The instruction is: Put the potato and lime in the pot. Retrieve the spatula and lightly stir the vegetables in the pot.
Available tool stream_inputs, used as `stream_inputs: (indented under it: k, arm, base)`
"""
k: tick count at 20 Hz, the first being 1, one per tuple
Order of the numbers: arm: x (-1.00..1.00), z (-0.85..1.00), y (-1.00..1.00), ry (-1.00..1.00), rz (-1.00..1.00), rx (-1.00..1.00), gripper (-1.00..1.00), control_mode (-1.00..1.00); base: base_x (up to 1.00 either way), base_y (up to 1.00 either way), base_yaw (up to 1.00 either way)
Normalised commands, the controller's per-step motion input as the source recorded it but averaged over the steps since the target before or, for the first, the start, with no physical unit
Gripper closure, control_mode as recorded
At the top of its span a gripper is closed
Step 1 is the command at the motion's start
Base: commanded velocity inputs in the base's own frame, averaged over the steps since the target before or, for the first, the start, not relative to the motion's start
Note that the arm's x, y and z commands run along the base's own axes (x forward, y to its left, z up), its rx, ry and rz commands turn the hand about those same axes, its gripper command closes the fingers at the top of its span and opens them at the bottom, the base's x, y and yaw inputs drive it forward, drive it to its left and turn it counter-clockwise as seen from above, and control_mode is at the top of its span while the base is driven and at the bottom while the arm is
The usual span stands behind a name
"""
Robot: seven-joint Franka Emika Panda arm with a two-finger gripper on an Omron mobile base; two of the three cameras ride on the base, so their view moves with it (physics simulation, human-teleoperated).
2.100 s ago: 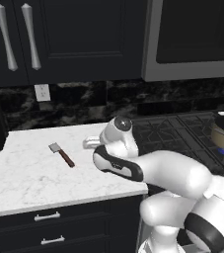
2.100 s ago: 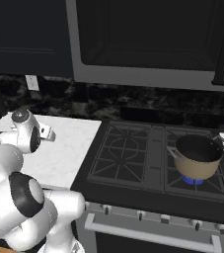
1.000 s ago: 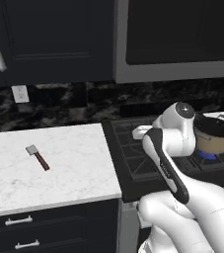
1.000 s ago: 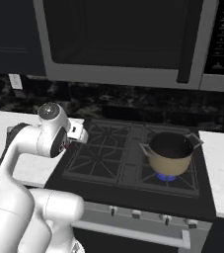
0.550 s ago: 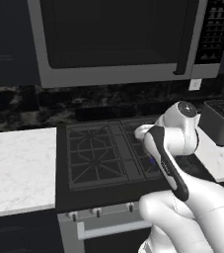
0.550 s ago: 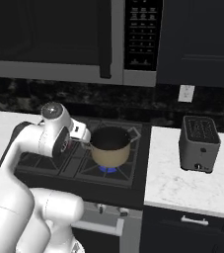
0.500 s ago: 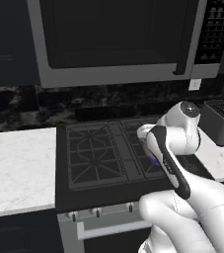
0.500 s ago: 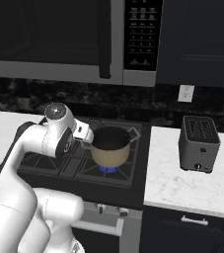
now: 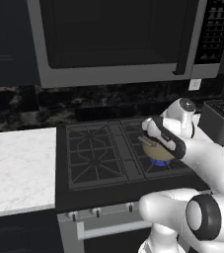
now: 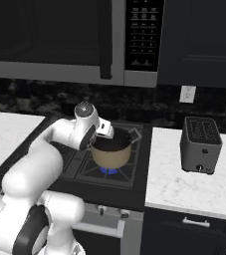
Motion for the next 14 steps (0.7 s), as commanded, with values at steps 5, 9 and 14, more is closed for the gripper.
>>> stream_inputs:
  k: [5,9,14]
  arm:
    - [0.95,-0.38,-0.43,0.17,-0.05,0.0,1.0,-1.0]
    - [0.71,-0.52,-0.46,0.18,-0.04,0.0,1.0,-1.0]
    - [0.42,-0.59,-0.27,0.13,-0.03,0.0,1.0,-1.0]
  base:
    - [0.0,0.0,0.0]
    - [0.0,0.0,0.0]
    - [0.0,0.0,0.0]
